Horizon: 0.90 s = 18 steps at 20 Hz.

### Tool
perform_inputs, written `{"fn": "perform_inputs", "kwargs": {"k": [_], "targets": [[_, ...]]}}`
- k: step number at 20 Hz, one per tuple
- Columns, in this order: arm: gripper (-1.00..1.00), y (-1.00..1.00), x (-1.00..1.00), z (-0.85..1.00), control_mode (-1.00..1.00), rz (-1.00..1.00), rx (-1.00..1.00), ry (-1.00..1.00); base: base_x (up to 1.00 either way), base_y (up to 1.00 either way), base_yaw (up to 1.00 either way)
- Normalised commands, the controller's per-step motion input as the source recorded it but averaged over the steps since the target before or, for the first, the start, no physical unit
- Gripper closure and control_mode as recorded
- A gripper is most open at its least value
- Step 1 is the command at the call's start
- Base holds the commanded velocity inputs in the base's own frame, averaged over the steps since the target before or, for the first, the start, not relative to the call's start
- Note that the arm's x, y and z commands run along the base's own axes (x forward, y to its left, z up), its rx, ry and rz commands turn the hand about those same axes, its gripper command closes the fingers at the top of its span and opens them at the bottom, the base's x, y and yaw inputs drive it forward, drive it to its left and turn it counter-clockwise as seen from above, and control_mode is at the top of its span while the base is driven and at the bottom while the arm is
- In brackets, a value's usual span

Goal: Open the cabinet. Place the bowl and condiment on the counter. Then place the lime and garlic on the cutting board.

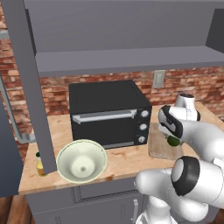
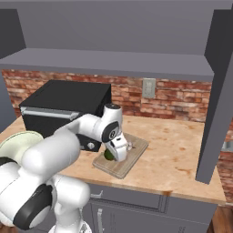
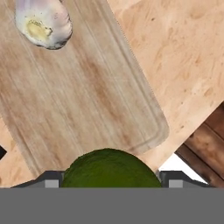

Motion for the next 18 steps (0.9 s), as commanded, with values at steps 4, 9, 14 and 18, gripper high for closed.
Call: {"fn": "perform_inputs", "kwargs": {"k": [4,9,14,18], "targets": [[1.0,-0.18,0.09,-0.12,-1.0,0.02,0.0,0.0,0.0,0.0,0.0],[1.0,-0.02,0.19,-0.1,-1.0,0.0,0.0,0.0,0.0,0.0,0.0],[1.0,0.0,0.2,-0.14,-1.0,0.0,-0.01,0.0,0.0,0.0,0.0],[1.0,0.0,0.21,-0.17,-1.0,0.0,-0.01,0.0,0.0,0.0,0.0]]}}
